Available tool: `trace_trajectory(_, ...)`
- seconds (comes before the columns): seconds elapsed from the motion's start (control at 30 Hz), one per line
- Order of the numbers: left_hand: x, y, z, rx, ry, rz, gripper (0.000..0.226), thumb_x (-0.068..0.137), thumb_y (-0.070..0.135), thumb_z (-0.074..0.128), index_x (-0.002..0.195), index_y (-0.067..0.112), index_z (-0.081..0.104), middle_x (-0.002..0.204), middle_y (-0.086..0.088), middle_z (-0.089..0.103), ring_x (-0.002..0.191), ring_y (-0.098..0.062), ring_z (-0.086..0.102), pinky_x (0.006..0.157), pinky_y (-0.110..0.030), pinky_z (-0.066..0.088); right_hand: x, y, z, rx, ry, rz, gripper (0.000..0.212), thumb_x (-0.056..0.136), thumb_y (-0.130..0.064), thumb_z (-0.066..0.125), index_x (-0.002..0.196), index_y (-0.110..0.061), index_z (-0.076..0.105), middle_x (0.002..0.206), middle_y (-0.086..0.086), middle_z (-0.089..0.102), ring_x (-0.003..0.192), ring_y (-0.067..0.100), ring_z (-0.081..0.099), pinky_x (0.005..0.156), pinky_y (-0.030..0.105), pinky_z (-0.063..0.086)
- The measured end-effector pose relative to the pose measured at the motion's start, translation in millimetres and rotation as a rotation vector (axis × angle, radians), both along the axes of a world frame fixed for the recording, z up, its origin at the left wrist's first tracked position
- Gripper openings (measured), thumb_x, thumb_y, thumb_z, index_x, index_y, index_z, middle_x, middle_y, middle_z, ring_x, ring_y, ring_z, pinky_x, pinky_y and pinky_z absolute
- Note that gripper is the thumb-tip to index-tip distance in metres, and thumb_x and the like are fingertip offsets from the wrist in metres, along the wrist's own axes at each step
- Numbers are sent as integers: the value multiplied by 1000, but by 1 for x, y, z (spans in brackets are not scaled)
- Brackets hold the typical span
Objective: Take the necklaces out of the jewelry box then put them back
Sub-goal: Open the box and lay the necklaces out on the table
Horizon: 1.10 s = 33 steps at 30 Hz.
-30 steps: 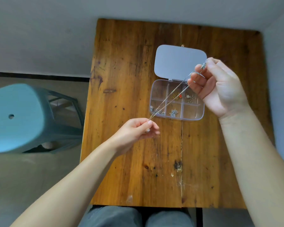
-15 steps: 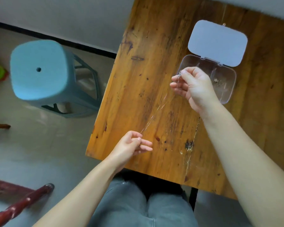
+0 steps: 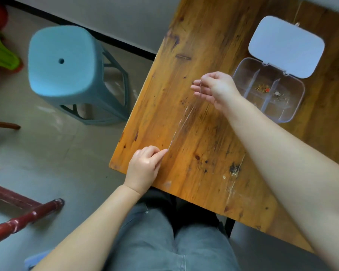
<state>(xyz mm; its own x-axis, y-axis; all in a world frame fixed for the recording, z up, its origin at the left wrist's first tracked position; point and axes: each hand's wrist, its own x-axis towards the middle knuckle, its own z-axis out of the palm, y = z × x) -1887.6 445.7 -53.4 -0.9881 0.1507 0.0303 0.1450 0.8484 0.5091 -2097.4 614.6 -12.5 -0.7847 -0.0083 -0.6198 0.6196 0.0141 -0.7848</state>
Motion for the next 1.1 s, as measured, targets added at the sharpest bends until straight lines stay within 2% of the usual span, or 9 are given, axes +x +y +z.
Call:
trace_trajectory(0.17, 8, -3, -19, -94, 21, -79, 36, 74, -11, 69, 106, 5, 69, 80, -16, 64, 63, -30, 59, 50, -38, 48, -3, -6, -13, 286, 63, 241, 15, 93, -6, 48, 80, -14, 53, 85, 5, 65, 72, 13, 67, 66, 25, 57)
trace_trajectory(0.27, 15, -3, -26, -165, 19, -114, 39, 77, -8, 67, 114, 4, 65, 87, -15, 66, 69, -30, 62, 57, -34, 48, 0, -6, -21, 454, 124, 342, 18, 88, -8, 54, 74, -19, 55, 86, 5, 64, 86, 22, 67, 73, 32, 59)
trace_trajectory(0.33, 20, -5, -28, -216, 10, -150, 35, 83, 0, 60, 118, 5, 62, 93, -13, 67, 75, -28, 64, 61, -34, 48, 3, -3, -23, 503, 145, 381, 6, 87, -11, 57, 85, -16, 60, 93, 6, 62, 96, 27, 66, 82, 41, 57)
trace_trajectory(0.43, 12, -5, -22, -219, -27, -175, 36, 90, 15, 46, 124, 8, 57, 97, -11, 65, 80, -27, 63, 64, -34, 47, 10, 6, -18, 530, 189, 429, 22, 91, -19, 57, 112, -14, 58, 105, 2, 58, 101, 21, 60, 88, 43, 54)
trace_trajectory(0.6, -60, 28, 1, -131, 20, -214, 45, 85, 16, 62, 128, 9, 51, 103, -14, 63, 89, -31, 61, 72, -38, 48, 13, 57, 9, 589, 425, 270, 21, 94, -17, 48, 112, -18, 59, 103, -2, 61, 97, 16, 62, 83, 34, 54)
trace_trajectory(0.73, -134, 84, 20, -82, 71, -332, 50, 80, 10, 67, 127, 8, 52, 113, -17, 62, 101, -36, 59, 77, -41, 47, -3, 126, 14, 842, 331, 176, 26, 97, -13, 44, 117, -17, 59, 117, 5, 64, 103, 21, 62, 89, 33, 52)
trace_trajectory(0.87, -187, 123, 20, -169, 17, -423, 33, 94, 22, 49, 125, 14, 54, 123, -10, 56, 115, -31, 46, 85, -42, 37, -22, 156, 1, 1224, 225, 595, 36, 95, -3, 41, 125, -14, 57, 128, 14, 59, 115, 33, 56, 91, 43, 51)
trace_trajectory(1.0, -209, 133, 15, -173, -27, -487, 26, 94, 27, 51, 110, 15, 67, 102, -8, 60, 98, -29, 46, 74, -33, 28, -39, 155, -6, 1492, 276, 923, 20, 90, -2, 54, 109, -4, 60, 104, 17, 61, 93, 40, 59, 68, 42, 52)
trace_trajectory(1.1, -209, 132, 18, -115, -22, -472, 24, 91, 25, 56, 107, 13, 69, 92, -7, 57, 93, -28, 48, 72, -31, 24, -46, 150, -7, 1533, 251, 1035, 12, 88, -2, 59, 100, -3, 57, 94, 17, 61, 83, 38, 59, 58, 35, 40)
